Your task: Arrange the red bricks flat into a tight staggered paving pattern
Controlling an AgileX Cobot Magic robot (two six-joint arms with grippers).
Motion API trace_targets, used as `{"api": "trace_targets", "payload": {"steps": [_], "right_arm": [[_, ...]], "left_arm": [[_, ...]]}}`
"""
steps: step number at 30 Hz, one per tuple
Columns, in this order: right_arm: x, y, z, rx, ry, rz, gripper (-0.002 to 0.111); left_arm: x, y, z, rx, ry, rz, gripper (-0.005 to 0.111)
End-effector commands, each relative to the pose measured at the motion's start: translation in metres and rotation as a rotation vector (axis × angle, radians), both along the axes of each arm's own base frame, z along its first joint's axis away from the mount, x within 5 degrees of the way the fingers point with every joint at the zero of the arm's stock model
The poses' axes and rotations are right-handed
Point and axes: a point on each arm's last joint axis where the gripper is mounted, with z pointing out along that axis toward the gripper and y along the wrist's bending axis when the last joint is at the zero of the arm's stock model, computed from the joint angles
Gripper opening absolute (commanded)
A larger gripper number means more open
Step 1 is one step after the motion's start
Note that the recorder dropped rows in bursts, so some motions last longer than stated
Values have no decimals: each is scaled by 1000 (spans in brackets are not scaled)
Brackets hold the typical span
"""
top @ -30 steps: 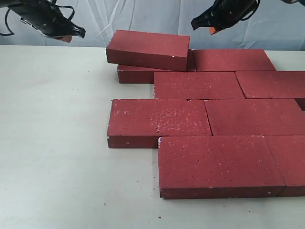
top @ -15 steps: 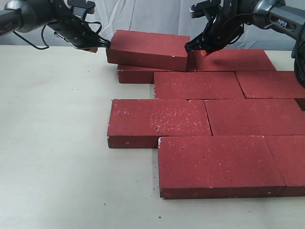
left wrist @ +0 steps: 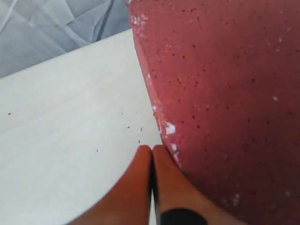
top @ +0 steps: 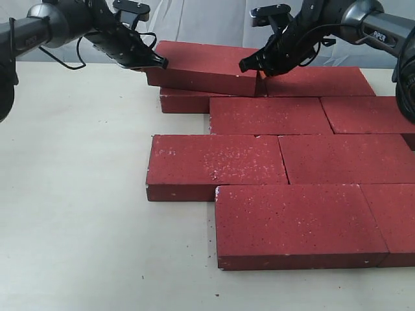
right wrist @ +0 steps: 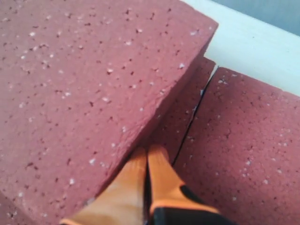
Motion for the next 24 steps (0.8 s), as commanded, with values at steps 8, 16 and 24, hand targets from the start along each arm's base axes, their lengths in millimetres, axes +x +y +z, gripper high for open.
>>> {"api": "trace_targets", "payload": {"steps": [8, 16, 24], "right_arm": [[-4, 0, 34, 23, -49, 14, -1], [-23, 25, 71, 14, -66, 91, -1], [-43, 48, 88, -1, -25, 168, -1]], "left_arm": [[-6, -1, 40, 9, -54, -26, 0], [-24, 3, 82, 39, -21, -57, 0], [-41, 16, 94, 60, 94, -51, 0]]}}
